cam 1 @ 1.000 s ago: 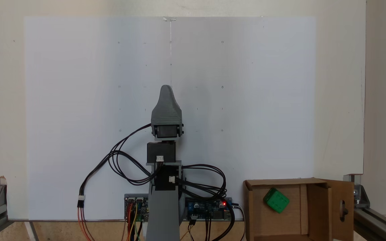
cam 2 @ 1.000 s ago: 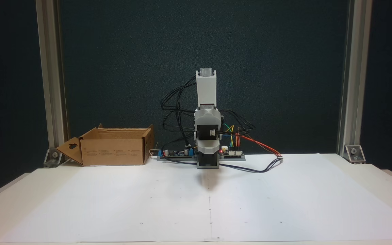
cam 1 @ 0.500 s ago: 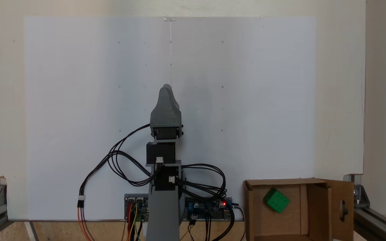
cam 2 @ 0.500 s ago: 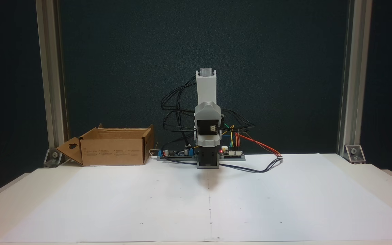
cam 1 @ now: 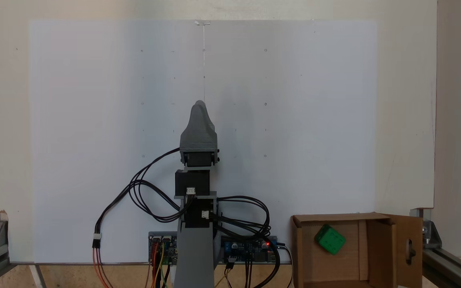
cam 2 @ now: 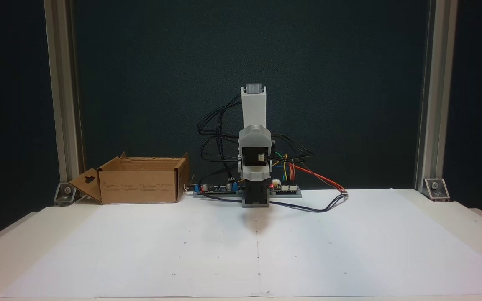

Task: Grasp a green dice and put it in the bin.

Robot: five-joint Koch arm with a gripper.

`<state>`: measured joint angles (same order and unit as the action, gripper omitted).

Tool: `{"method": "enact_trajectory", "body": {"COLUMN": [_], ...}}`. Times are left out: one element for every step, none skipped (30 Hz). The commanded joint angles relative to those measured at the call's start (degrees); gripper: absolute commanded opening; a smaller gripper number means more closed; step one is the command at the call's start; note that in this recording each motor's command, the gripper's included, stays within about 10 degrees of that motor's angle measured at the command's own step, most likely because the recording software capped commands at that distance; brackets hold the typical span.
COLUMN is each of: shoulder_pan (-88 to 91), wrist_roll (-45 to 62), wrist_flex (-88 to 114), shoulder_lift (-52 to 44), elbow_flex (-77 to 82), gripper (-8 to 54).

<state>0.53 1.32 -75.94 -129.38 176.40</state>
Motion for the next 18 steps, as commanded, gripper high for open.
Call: {"method": "enact_trajectory", "body": {"shoulder_pan": [0.0, 0.0, 0.0, 0.0, -0.1, -0.3, -0.3, -0.4, -0.4, -0.4, -0.4, -0.4, -0.4, -0.3, -0.3, -0.4, -0.3, -0.3], "wrist_roll": [-1.3, -1.4, -1.4, -1.3, -1.3, -1.3, -1.3, -1.3, -1.3, -1.3, -1.3, -1.3, -1.4, -1.4, -1.4, -1.4, -1.4, -1.4], "wrist_flex": [-3.3, -3.3, -3.4, -3.4, -3.4, -3.5, -3.5, -3.5, -3.5, -3.5, -3.5, -3.5, -3.5, -3.5, -3.5, -3.5, -3.5, -3.5], "shoulder_lift": [-6.2, -6.2, -6.2, -6.2, -6.2, -6.2, -6.2, -6.2, -6.2, -6.2, -6.2, -6.2, -6.2, -6.2, -6.2, -6.2, -6.2, -6.2], "elbow_flex": [2.8, 2.8, 2.8, 2.8, 2.8, 2.8, 2.8, 2.8, 2.8, 2.8, 2.8, 2.8, 2.8, 2.8, 2.8, 2.8, 2.8, 2.8], "gripper": [44.4, 44.4, 44.4, 44.4, 44.4, 44.4, 44.4, 44.4, 44.4, 44.4, 44.4, 44.4, 44.4, 44.4, 44.4, 44.4, 44.4, 44.4]}}
